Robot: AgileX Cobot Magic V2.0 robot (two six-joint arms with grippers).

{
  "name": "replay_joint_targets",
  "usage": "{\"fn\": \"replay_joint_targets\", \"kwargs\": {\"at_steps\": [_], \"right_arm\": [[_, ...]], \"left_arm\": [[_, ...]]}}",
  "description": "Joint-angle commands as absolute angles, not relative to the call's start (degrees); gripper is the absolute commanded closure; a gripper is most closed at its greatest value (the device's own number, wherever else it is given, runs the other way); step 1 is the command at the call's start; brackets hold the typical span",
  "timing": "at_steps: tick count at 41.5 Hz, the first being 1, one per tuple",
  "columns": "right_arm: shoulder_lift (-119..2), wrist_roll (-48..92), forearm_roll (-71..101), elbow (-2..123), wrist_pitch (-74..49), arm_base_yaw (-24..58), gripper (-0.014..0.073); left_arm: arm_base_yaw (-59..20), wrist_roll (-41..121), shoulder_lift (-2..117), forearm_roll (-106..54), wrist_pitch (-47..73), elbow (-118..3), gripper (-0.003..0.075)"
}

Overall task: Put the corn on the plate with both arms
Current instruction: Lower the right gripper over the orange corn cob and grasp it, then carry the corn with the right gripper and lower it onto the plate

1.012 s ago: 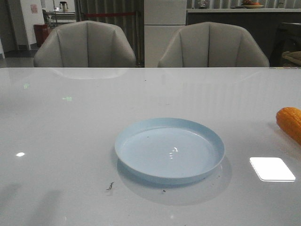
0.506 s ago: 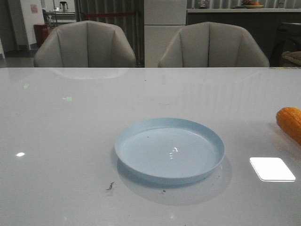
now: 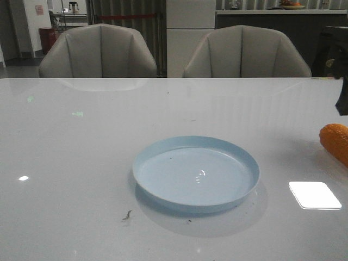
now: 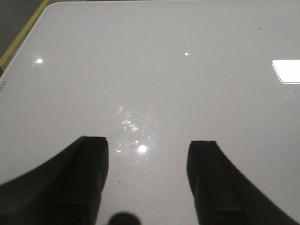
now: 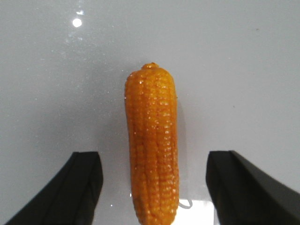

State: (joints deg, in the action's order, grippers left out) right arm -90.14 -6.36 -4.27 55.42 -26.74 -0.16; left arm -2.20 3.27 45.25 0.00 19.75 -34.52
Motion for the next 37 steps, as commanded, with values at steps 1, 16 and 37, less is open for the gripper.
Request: {"fn": "replay_joint_targets", "kwargs": {"at_steps": [1,16,37], "right_arm": [[-92.5,-6.5,-5.1,59.4,-22.9,-0.5,0.0017],[-101.8,-6.5,-5.2,63.4,-20.5,-0.5,0.0024],[-103.7,-6.5,-7.3,71.6,-22.3,0.9,0.0316]], "left_arm": [[-2.1,2.8,44.8,-0.3,15.1,-36.2,0.0279],[-2.1,2.8,44.8,0.0,15.3,-36.2,0.0279],[-2.1,2.8,44.8,1.5,15.3,-36.2,0.0279]]}}
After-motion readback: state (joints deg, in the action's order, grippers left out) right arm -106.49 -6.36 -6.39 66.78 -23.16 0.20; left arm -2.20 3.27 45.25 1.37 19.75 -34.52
